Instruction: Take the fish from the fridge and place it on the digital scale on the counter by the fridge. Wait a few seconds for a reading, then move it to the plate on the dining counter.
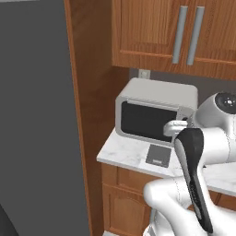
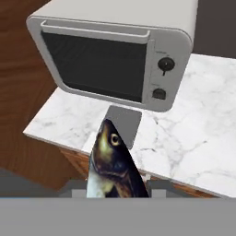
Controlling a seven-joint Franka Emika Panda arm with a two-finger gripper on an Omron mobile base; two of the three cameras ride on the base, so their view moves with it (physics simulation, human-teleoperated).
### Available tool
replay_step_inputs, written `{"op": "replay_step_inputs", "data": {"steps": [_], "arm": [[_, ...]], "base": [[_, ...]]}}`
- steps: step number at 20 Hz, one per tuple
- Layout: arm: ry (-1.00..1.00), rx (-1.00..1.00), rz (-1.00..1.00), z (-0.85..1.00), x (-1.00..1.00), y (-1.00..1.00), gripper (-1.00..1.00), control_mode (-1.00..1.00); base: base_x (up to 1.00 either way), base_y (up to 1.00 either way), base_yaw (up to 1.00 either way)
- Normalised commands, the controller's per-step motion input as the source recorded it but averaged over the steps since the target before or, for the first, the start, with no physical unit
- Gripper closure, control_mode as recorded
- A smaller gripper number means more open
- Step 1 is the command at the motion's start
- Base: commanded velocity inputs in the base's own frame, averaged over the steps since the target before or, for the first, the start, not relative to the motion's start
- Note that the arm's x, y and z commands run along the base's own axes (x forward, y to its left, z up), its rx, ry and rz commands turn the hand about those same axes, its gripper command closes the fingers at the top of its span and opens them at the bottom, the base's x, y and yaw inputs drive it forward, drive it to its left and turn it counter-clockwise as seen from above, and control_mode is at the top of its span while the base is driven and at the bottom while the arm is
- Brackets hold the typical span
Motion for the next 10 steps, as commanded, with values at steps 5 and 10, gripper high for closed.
{"op": "replay_step_inputs", "data": {"steps": [5, 10], "arm": [[0.06, -0.01, 0.36, -0.97, 0.62, 0.0, 1.0, -1.0], [0.01, -0.08, 0.29, -0.84, 0.66, 0.0, 1.0, -1.0]], "base": [[0.0, 0.0, 0.0], [0.0, 0.0, 0.0]]}}
